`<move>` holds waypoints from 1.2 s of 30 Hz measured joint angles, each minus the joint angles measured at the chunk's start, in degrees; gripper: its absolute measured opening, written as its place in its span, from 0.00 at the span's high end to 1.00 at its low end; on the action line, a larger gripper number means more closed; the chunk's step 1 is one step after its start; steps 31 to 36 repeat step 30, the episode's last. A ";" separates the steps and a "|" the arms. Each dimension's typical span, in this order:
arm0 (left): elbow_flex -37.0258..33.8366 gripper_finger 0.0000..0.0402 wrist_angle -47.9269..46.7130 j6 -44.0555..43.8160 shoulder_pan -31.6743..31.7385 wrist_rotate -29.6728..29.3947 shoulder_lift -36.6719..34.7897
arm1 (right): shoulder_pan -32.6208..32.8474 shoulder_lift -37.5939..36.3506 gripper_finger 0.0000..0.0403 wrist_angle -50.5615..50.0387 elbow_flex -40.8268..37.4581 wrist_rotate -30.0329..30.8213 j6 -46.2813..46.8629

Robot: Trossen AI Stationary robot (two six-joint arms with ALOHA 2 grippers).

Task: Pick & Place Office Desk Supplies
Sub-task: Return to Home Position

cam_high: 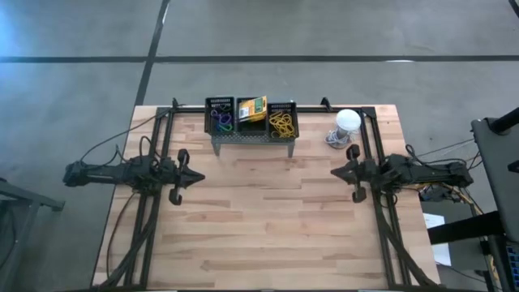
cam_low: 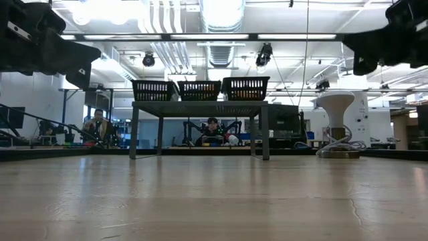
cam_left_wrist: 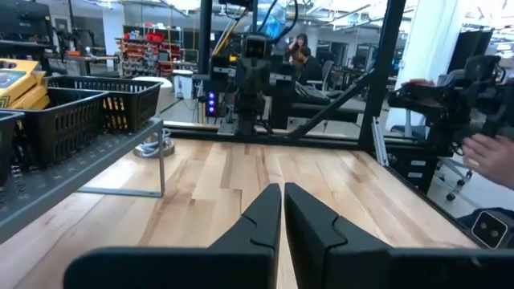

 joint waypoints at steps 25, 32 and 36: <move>-0.02 0.94 0.01 0.00 0.04 -0.01 0.70 | 0.07 0.44 0.98 -6.40 -0.08 -2.81 -1.63; -0.02 0.94 0.02 0.00 0.04 -0.01 0.70 | 0.07 0.45 0.98 -6.37 -0.08 -2.82 -1.61; -0.02 0.94 0.02 0.00 0.04 -0.01 0.70 | 0.07 0.45 0.98 -6.37 -0.08 -2.82 -1.61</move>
